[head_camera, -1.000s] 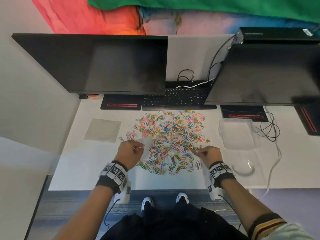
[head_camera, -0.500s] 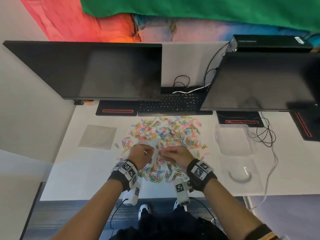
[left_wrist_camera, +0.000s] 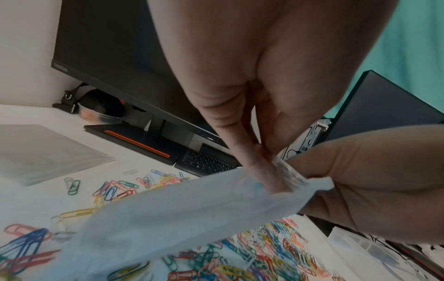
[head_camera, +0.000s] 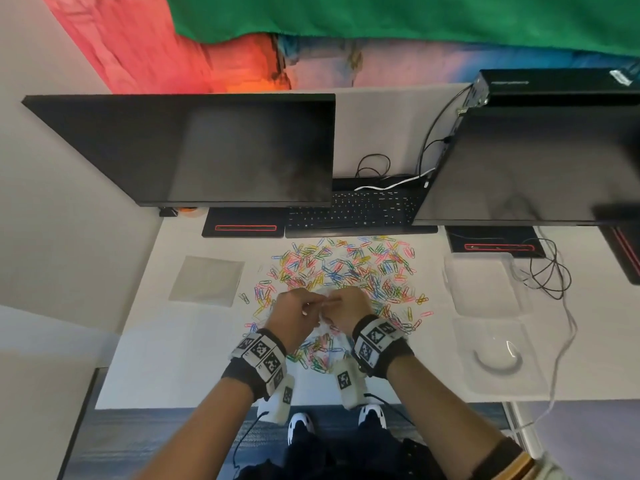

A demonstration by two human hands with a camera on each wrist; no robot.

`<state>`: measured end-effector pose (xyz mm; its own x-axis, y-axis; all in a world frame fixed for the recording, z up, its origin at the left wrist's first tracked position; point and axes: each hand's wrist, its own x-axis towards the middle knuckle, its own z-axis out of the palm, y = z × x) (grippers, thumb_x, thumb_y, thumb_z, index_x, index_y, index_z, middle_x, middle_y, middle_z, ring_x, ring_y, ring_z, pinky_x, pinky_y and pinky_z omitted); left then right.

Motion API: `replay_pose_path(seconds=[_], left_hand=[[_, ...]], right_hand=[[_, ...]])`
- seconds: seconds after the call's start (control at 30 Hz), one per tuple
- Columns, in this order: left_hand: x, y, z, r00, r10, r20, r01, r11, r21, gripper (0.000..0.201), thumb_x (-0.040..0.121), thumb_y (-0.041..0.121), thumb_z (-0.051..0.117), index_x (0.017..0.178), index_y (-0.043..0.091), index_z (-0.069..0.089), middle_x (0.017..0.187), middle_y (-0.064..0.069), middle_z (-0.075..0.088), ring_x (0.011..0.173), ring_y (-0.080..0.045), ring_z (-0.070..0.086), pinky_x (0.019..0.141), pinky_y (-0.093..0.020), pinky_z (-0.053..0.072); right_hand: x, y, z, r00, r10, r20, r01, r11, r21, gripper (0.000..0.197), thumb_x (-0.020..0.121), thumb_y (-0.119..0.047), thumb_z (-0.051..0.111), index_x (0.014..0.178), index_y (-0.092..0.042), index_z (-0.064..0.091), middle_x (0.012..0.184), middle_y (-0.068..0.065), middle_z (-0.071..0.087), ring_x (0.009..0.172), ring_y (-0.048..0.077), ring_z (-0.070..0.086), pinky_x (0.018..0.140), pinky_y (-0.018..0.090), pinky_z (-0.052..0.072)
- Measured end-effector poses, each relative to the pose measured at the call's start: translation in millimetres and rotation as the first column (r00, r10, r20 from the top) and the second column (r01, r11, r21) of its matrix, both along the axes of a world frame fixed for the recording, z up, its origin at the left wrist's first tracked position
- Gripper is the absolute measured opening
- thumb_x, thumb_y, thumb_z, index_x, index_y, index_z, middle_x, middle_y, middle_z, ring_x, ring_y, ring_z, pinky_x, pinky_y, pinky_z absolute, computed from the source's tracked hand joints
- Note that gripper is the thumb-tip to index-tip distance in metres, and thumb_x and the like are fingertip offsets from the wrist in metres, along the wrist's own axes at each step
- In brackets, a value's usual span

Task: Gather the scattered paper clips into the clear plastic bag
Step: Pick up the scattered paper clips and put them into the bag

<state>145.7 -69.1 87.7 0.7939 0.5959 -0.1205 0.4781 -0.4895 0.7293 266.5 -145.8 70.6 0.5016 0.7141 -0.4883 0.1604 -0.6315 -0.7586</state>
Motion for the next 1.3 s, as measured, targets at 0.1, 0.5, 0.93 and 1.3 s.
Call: replay_pose_path(seconds=[0.1,0.5,0.93,1.3], left_hand=[[3,4,4,1.000,0.006,0.017,-0.006,1.000,0.023,0.028,0.090,0.002,0.057,0.099,0.018,0.078,0.077,-0.006,0.073,0.064,-0.017,0.068,0.072,-0.034,0.057],[8,17,1,0.988,0.152,0.025,-0.152,0.988,0.006,0.025,0.089,0.006,0.056,0.101,0.014,0.077,0.081,-0.001,0.075,0.069,-0.015,0.071,0.077,-0.031,0.059],[15,16,4,0.979,0.202,-0.026,-0.204,0.974,-0.100,0.019,0.088,0.004,0.057,0.088,0.016,0.072,0.070,-0.004,0.071,0.060,-0.017,0.067,0.054,-0.017,0.051],[24,12,-2,0.987,0.154,-0.046,-0.159,0.976,-0.149,0.015,0.089,0.011,0.062,0.094,0.020,0.073,0.065,0.005,0.060,0.072,-0.029,0.071,0.069,-0.036,0.059]], right_hand=[[1,5,4,0.982,0.161,0.103,-0.161,0.987,-0.013,0.026,0.089,-0.007,0.052,0.076,0.003,0.071,0.076,0.021,0.070,0.061,0.025,0.059,0.060,0.036,0.053],[104,-93,-33,0.945,0.066,0.321,0.057,0.932,-0.358,0.059,0.072,-0.023,0.080,0.127,-0.022,0.058,0.122,0.006,0.056,0.111,0.025,0.059,0.097,0.030,0.046],[75,-89,-90,0.775,0.246,0.581,-0.166,0.968,-0.189,0.024,0.092,-0.015,0.060,0.113,-0.011,0.070,0.108,0.011,0.061,0.092,0.027,0.063,0.088,0.029,0.050],[105,-82,-34,0.851,-0.465,-0.243,0.490,0.870,0.052,0.023,0.075,-0.009,0.080,0.096,0.000,0.074,0.086,0.013,0.075,0.070,0.017,0.074,0.069,0.020,0.058]])
